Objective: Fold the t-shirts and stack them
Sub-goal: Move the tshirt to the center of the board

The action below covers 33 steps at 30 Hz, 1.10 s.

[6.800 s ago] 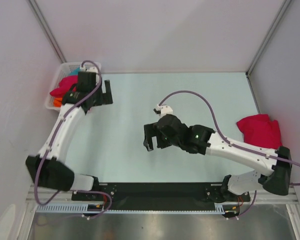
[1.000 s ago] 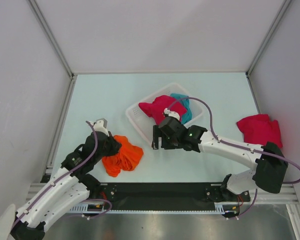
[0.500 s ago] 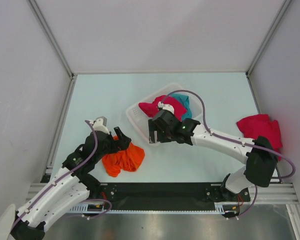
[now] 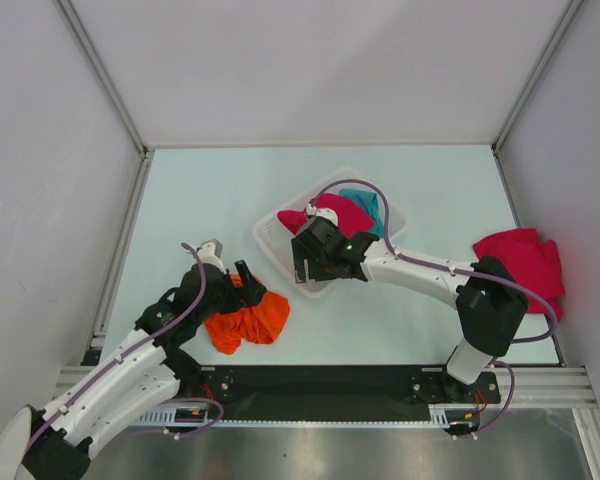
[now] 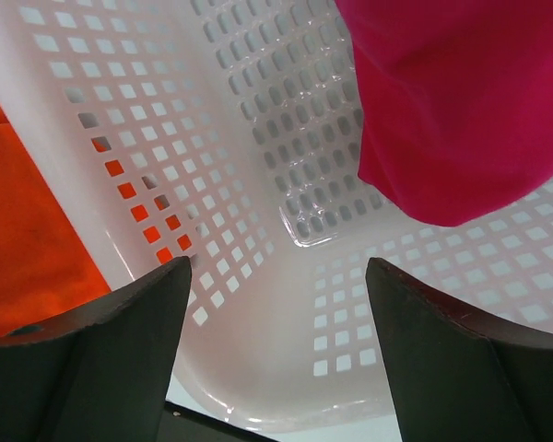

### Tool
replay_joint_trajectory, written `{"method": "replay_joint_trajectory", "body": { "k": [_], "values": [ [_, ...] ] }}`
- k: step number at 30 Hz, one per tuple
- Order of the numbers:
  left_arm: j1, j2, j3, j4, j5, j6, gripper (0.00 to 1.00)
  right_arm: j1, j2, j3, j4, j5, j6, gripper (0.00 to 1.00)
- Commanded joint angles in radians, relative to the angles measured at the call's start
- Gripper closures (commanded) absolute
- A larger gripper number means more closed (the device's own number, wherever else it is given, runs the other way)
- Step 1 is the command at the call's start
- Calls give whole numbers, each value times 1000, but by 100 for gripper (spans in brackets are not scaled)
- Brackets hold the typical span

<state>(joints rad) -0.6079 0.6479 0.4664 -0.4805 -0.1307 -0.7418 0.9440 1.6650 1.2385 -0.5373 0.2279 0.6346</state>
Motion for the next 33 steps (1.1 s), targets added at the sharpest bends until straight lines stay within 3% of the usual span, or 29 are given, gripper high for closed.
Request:
{"method": "replay_joint_trajectory", "body": {
  "k": [1, 9, 19, 23, 33],
  "values": [
    [-3, -48, -12, 17, -3, -39, 0, 1, 13, 42, -26, -2, -24, 18],
    [-3, -114, -12, -38, -61, -71, 0, -1, 2, 113, -64, 5, -61, 18],
    [-3, -250, -8, -138, -250, -228, 1, 67, 9, 374, -223, 57, -131, 19],
    [-3, -323, 0, -173, -303, -240, 1, 72, 7, 354, -202, 30, -138, 18],
    [-3, -312, 44, -216, -303, -225, 0, 61, 73, 227, -106, 7, -134, 19]
  ]
}}
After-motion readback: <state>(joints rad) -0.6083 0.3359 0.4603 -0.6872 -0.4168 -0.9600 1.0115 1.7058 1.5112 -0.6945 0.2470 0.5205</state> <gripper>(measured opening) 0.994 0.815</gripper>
